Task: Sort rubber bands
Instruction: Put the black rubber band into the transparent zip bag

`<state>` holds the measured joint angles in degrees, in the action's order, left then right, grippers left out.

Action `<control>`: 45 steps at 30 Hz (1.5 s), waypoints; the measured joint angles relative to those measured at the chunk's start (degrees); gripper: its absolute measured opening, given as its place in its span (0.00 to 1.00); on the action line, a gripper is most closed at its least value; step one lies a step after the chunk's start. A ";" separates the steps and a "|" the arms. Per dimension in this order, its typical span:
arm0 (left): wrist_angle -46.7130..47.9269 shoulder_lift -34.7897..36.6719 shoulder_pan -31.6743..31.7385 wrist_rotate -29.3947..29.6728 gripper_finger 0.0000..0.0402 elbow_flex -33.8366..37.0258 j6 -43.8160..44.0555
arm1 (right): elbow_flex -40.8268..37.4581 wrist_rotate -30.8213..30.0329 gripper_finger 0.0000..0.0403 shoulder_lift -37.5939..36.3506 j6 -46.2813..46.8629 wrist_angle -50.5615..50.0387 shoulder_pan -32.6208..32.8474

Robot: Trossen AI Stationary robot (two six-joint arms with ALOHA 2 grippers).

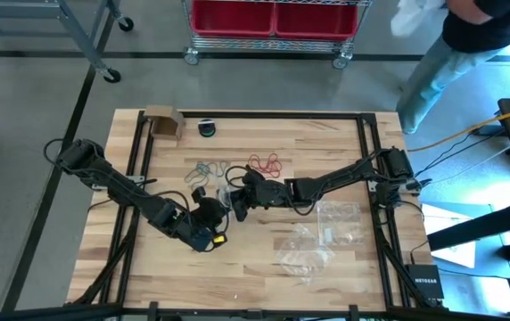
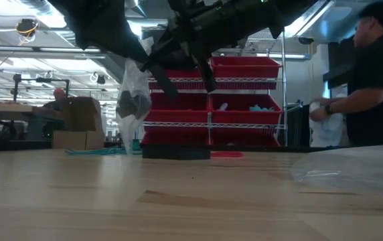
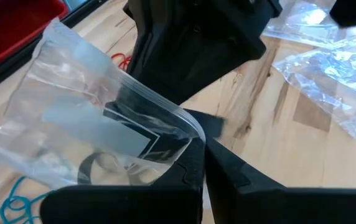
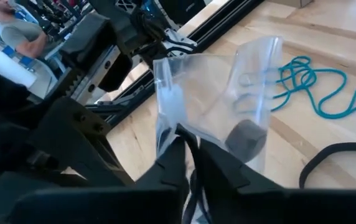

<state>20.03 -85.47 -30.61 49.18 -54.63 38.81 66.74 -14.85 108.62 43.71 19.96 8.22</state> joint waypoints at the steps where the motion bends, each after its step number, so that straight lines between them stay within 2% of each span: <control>1: -0.16 0.06 0.00 0.19 0.00 0.00 0.02 | 0.00 0.00 0.14 0.00 -0.45 0.01 0.00; 7: -0.55 0.11 -0.02 0.52 0.00 0.00 -0.21 | 0.00 1.01 0.32 0.00 -1.93 -0.40 0.01; 11: -0.13 0.13 -0.02 0.51 0.00 0.00 -0.21 | 0.00 2.99 0.37 -0.22 -4.66 -0.62 -0.02; 17: 0.68 0.17 -0.20 0.38 0.00 0.00 1.70 | 0.00 5.76 0.38 -0.57 -7.96 -2.53 -0.06; 27: -2.83 -2.63 -0.15 4.02 0.00 0.00 17.95 | 0.00 6.09 0.38 -0.78 -8.05 -4.27 -0.10; 33: -5.24 1.46 -0.09 4.04 0.00 -0.04 19.32 | 0.02 8.01 0.38 -3.97 -11.08 -5.63 -0.88; 40: -2.73 3.72 0.75 3.90 0.00 -0.07 21.43 | 0.07 10.26 0.38 -5.33 -16.44 -8.29 -1.67; 45: -2.58 3.76 2.40 0.85 0.00 -0.07 21.48 | 0.10 9.71 0.38 -5.33 -22.07 -7.95 -1.61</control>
<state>17.45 -81.71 -28.21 50.03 -54.70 60.29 66.84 -5.14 103.28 21.64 12.01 6.61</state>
